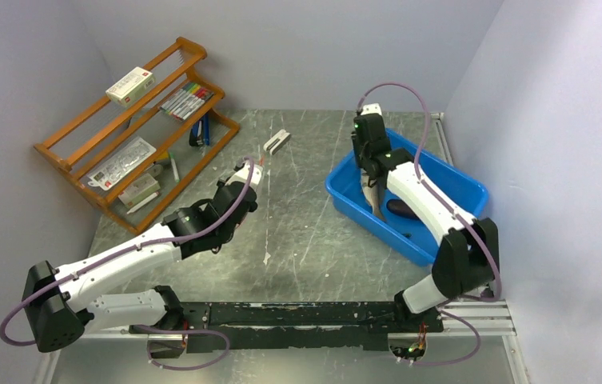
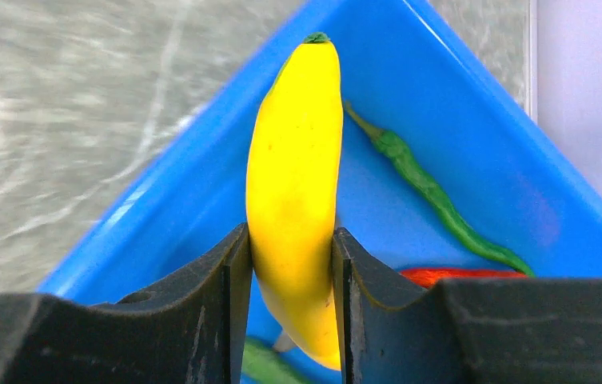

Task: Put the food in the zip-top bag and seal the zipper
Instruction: Pick up the fake fruit from the bin, then place the fake fruit in the zipper food storage bag.

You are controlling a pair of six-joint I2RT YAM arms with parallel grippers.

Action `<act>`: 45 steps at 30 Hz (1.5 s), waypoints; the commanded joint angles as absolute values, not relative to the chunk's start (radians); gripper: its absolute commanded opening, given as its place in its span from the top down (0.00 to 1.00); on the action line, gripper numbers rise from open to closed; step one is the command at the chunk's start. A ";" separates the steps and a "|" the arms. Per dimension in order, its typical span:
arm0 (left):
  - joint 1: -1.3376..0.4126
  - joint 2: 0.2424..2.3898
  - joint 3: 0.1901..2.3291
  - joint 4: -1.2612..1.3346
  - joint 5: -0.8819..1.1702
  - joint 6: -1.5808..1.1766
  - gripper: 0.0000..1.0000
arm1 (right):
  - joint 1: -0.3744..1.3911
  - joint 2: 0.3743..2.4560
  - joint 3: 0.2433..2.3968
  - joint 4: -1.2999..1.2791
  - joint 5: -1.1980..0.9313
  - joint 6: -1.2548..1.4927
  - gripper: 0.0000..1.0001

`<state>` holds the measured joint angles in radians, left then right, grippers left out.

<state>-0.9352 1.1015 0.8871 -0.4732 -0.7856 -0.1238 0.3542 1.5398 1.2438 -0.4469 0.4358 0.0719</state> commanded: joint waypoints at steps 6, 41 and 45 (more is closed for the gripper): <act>-0.935 1.003 0.900 -0.422 -0.610 -0.116 0.93 | 0.587 1.258 1.235 -0.332 0.383 0.169 0.68; -0.930 0.963 0.911 -0.416 -0.630 -0.176 0.93 | 0.907 1.158 0.662 1.068 0.047 1.065 0.71; -0.927 0.961 0.912 -0.416 -0.624 -0.176 0.93 | 0.936 1.214 0.675 1.112 0.074 1.051 0.71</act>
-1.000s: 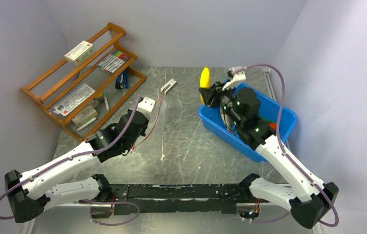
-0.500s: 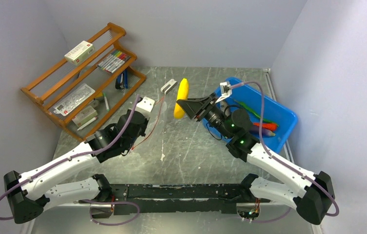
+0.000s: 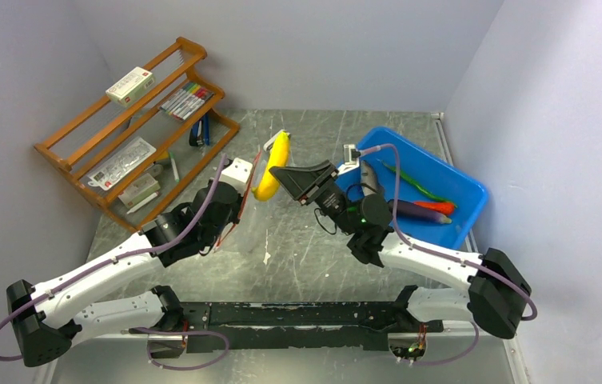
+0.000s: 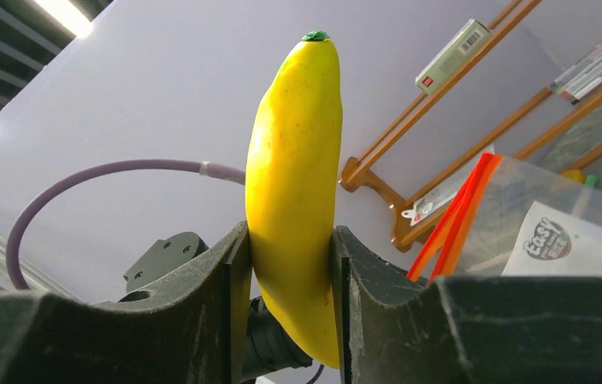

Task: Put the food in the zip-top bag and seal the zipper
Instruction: Place the fake fruit in the zipper food storage bag.

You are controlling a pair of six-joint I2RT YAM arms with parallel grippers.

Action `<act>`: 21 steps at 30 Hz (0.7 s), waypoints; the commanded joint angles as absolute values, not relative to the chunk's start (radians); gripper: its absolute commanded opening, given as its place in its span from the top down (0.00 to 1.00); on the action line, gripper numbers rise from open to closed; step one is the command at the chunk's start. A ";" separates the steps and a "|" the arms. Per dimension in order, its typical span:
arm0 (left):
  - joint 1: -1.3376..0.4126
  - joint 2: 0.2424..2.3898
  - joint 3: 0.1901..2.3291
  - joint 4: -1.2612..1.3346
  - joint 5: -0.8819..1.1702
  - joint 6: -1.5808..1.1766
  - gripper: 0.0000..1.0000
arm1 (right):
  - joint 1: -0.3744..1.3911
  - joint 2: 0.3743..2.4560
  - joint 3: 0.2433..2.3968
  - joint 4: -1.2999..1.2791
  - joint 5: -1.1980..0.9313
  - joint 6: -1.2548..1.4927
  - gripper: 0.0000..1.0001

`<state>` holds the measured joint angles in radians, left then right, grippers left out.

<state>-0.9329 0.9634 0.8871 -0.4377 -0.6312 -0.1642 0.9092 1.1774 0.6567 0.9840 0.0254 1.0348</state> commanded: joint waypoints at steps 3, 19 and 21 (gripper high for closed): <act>-0.924 0.951 0.907 -0.406 -0.620 -0.176 0.93 | 0.940 1.244 0.666 1.137 0.089 1.088 0.71; -0.918 0.950 0.909 -0.408 -0.608 -0.180 0.93 | 0.962 1.188 0.637 1.104 0.163 1.105 0.71; -0.917 0.945 0.908 -0.405 -0.603 -0.181 0.93 | 0.963 1.205 0.633 1.120 0.165 1.110 0.71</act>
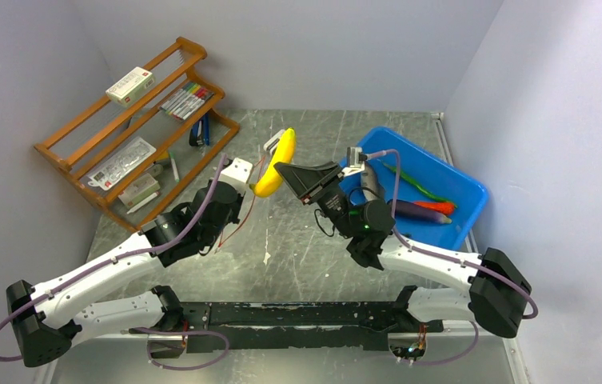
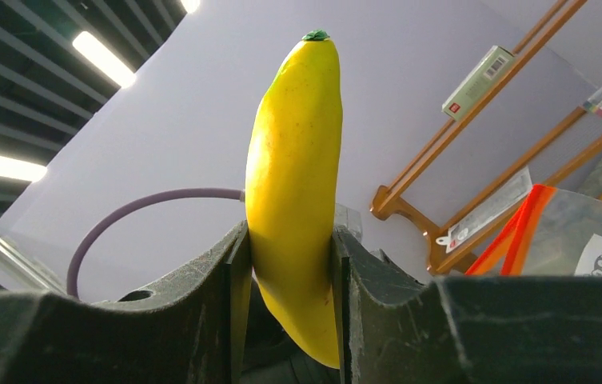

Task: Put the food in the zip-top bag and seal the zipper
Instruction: Place the fake fruit in the zipper food storage bag.

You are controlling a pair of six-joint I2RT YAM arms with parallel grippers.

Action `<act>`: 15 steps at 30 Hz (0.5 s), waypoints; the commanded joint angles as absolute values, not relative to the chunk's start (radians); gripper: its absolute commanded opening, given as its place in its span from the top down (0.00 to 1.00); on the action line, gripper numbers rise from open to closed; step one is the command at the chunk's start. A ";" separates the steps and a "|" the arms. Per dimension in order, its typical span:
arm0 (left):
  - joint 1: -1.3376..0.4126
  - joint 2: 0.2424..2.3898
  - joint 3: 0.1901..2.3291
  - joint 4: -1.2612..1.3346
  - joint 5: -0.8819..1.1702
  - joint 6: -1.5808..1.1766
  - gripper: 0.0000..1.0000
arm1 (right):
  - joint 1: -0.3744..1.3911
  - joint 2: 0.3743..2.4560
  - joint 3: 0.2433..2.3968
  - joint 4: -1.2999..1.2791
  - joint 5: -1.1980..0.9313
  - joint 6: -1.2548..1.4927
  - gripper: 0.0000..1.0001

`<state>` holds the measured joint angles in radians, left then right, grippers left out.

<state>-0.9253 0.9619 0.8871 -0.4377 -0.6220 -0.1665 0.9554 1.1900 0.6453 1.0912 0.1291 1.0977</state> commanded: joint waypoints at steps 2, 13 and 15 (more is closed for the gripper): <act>-0.916 0.939 0.904 -0.403 -0.602 -0.175 0.93 | 0.964 1.225 0.645 1.110 0.160 1.097 0.71; -0.859 0.897 0.884 -0.343 -0.460 -0.175 0.93 | 0.971 1.272 0.698 0.905 0.182 0.881 0.70; -0.833 0.915 0.893 -0.339 -0.429 -0.170 0.93 | 0.973 1.278 0.697 0.901 0.167 0.802 0.70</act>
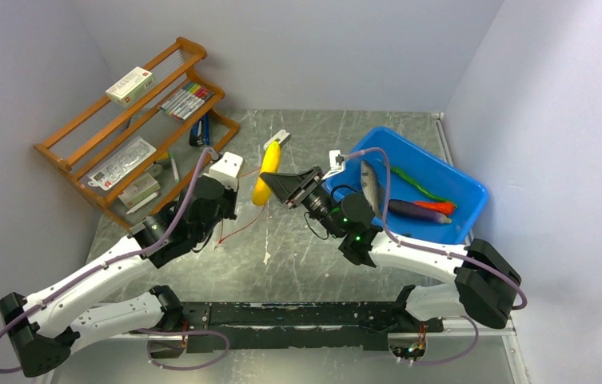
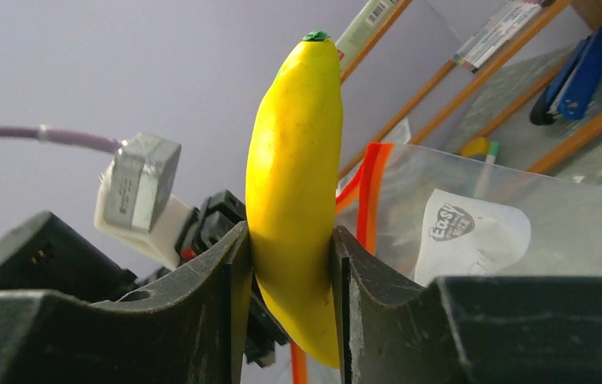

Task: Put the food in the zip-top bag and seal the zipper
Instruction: Place the fake fruit in the zipper food storage bag.

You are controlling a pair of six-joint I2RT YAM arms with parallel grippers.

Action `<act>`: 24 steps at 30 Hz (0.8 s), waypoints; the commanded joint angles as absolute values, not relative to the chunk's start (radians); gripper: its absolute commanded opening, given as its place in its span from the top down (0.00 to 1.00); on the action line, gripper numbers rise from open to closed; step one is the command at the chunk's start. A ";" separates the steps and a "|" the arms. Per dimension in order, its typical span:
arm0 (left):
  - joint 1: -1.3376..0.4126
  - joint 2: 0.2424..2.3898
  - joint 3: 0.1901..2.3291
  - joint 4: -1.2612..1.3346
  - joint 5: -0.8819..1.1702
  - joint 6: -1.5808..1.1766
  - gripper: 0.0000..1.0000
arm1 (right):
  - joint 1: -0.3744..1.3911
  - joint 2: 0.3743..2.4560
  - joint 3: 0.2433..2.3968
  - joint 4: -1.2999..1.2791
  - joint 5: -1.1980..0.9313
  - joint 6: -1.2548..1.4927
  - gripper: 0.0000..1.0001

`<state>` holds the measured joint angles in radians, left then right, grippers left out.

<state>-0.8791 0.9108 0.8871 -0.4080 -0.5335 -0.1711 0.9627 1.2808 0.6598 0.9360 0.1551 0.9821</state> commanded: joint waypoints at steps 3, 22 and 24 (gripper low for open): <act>-0.773 0.945 0.928 -0.354 -0.373 -0.180 0.93 | 0.972 1.276 0.678 0.917 0.143 0.673 0.69; -0.663 0.890 1.003 -0.436 -0.035 -0.316 0.93 | 0.974 1.196 0.629 0.806 -0.193 0.158 0.66; -0.663 0.888 1.001 -0.437 -0.020 -0.320 0.93 | 0.975 1.194 0.642 0.788 -0.215 0.127 0.66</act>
<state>-0.6704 0.9035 0.9672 -0.4210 -0.0940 -0.2939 0.9699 1.2087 0.6121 0.8421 -0.1493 0.2581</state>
